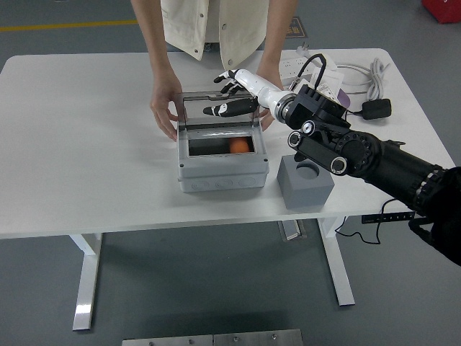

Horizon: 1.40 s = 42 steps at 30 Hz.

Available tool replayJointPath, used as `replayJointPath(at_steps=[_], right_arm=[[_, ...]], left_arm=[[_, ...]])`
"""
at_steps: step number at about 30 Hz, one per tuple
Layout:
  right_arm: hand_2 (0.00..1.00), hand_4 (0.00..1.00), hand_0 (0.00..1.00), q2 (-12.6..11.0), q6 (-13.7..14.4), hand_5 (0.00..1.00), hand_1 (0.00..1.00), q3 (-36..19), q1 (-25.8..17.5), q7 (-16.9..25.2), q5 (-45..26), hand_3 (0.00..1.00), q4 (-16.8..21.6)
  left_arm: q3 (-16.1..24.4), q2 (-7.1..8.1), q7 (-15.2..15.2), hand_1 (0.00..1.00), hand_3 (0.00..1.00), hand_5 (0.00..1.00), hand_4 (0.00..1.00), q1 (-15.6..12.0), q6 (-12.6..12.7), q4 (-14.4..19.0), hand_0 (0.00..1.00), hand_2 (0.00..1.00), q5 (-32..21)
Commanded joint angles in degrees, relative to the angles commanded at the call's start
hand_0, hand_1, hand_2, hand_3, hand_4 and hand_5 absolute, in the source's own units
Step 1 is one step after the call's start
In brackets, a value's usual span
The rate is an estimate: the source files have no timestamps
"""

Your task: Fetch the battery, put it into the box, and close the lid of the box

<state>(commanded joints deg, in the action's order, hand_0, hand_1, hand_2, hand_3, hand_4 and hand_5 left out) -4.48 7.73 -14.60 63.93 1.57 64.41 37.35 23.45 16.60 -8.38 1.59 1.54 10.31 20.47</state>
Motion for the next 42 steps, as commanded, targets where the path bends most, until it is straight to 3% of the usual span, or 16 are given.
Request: replayJointPath(at_steps=[8, 9, 18, 20, 21, 26, 27, 32, 33, 42], right_arm=[[0.811, 0.960, 0.849, -0.29, 1.73, 0.566, 0.804, 0.69, -0.23, -0.23, 1.70, 0.815, 2.09], [0.741, 0.969, 0.798, -0.35, 1.98, 0.570, 0.741, 0.72, -0.27, -0.25, 2.01, 0.762, 2.42], [0.708, 0.975, 0.761, -0.87, 2.37, 0.587, 0.706, 0.98, -0.81, -0.99, 4.13, 0.729, 4.75], [0.708, 0.975, 0.761, -1.07, 2.26, 0.587, 0.706, 1.03, -0.89, -1.30, 4.70, 0.729, 5.23], [0.665, 0.968, 0.699, -1.22, 2.19, 0.590, 0.658, 1.08, -0.91, -1.52, 5.07, 0.687, 5.52], [0.665, 0.968, 0.699, -2.06, 1.80, 0.590, 0.658, 0.94, -1.01, -2.42, 6.56, 0.687, 6.91], [0.640, 0.973, 0.644, -2.27, 1.68, 0.608, 0.624, 0.80, -1.04, -2.72, 7.06, 0.665, 7.37], [0.640, 0.973, 0.644, -3.42, 0.73, 0.608, 0.624, 0.20, -1.18, -4.46, 9.89, 0.665, 10.08], [0.632, 0.964, 0.603, -3.61, 0.58, 0.609, 0.619, 0.19, -1.20, -4.73, 10.33, 0.663, 10.51], [0.625, 0.979, 0.603, -5.74, -1.45, 0.633, 0.612, -0.29, -2.80, -7.28, 14.20, 0.657, 15.62]], left_arm=[[0.17, -0.17, -0.16, 0.587, 0.555, 0.002, 0.523, -0.36, 0.07, 0.00, 0.573, 0.504, -0.06], [0.26, -0.20, -0.15, 0.587, 0.555, 0.002, 0.523, -0.44, 0.08, 0.00, 0.573, 0.504, -0.03], [-0.32, -0.41, -0.45, 0.587, 0.555, 0.002, 0.523, -0.96, 0.06, 0.00, 0.573, 0.504, -1.15], [-0.81, -0.43, -0.64, 0.587, 0.555, 0.002, 0.523, -1.02, 0.10, 0.00, 0.573, 0.504, -1.98], [-1.18, -0.44, -0.78, 0.587, 0.555, 0.002, 0.523, -1.05, 0.13, 0.00, 0.573, 0.504, -2.58], [-3.05, -0.48, -1.37, 0.587, 0.555, 0.002, 0.523, -1.27, 0.22, 0.00, 0.573, 0.504, -5.28], [-3.43, -0.49, -1.47, 0.587, 0.555, 0.002, 0.523, -1.34, 0.24, 0.00, 0.573, 0.504, -5.78], [-4.40, -0.54, -1.80, 0.587, 0.555, 0.002, 0.523, -1.69, 0.27, 0.00, 0.573, 0.504, -7.20], [-4.68, -0.54, -1.89, 0.587, 0.555, 0.002, 0.523, -1.72, 0.26, 0.00, 0.573, 0.504, -7.53], [-5.34, -0.83, -2.24, 0.587, 0.555, 0.002, 0.523, -1.89, 0.27, 0.00, 0.573, 0.504, -8.63]])
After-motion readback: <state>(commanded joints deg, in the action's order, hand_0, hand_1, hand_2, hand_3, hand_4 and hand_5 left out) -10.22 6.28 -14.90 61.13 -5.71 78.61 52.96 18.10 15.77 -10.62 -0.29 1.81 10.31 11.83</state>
